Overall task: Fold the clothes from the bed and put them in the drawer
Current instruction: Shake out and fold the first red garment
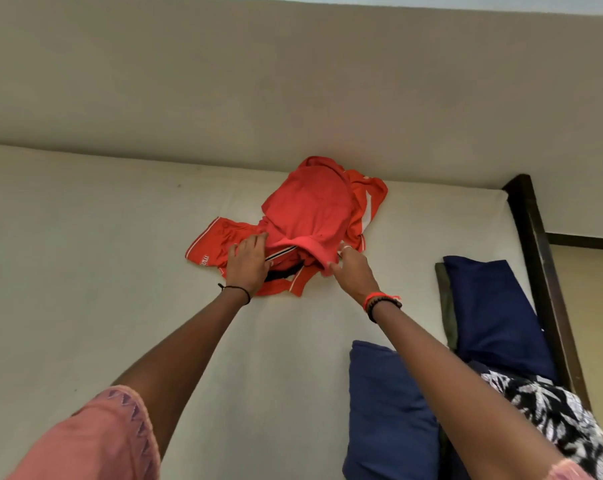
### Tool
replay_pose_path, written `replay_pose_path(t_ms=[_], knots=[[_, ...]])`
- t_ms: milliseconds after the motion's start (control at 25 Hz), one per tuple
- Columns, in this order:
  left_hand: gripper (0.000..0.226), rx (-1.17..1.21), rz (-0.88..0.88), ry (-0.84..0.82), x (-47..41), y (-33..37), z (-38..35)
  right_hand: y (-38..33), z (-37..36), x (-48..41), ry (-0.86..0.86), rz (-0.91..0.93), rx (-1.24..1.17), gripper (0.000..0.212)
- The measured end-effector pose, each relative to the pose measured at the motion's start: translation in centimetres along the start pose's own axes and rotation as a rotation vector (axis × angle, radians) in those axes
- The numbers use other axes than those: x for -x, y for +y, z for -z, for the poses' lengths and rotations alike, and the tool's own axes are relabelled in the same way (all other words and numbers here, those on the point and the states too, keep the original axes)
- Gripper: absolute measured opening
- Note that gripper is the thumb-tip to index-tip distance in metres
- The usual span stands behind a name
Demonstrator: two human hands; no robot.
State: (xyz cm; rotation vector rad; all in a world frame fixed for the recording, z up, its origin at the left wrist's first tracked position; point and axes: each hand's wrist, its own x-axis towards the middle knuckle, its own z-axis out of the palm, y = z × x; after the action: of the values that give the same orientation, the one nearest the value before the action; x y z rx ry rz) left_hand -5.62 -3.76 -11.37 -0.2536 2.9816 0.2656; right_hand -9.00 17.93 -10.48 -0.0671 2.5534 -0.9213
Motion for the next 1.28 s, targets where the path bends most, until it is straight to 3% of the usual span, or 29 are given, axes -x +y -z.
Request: replay_pose_path(t_ms=[120, 320, 480, 600, 840, 1000, 1120, 1280], knots=[[0.031, -0.066, -0.049, -0.076, -1.7, -1.0, -0.7, -1.6, -2.0, -3.0, -0.107, 0.043, 0.150, 0.063], [0.027, 0.105, -0.041, -0.188, -1.5, -1.4, -0.3, -2.7, -3.0, -4.0, -0.051, 0.074, 0.324, 0.027], [0.054, -0.082, -0.109, -0.046, 0.7, -2.0, 2.1, -4.1, -1.7, -1.8, 0.006, 0.079, 0.205, 0.014], [0.034, -0.014, -0.072, -0.107, 1.6, -2.3, 4.5, -6.2, 1.2, 0.2, -0.004, 0.052, 0.028, 0.013], [0.026, 0.261, 0.063, -0.003, 2.5, 0.4, 14.3, -12.0, 10.5, 3.4, 0.034, 0.132, -0.124, 0.016], [0.026, 0.418, 0.159, 0.072, 2.6, 1.4, 21.8, -15.5, 17.2, 5.6, -0.099, 0.225, -0.026, 0.028], [0.022, 0.494, 0.143, 0.101, 3.5, 3.1, 27.4, -18.7, 21.4, 8.3, -0.001, 0.330, 0.118, 0.012], [0.016, 0.581, 0.025, 0.125, 5.0, 5.4, 35.6, -22.8, 27.8, 12.6, 0.148, 0.398, 0.032, 0.010]])
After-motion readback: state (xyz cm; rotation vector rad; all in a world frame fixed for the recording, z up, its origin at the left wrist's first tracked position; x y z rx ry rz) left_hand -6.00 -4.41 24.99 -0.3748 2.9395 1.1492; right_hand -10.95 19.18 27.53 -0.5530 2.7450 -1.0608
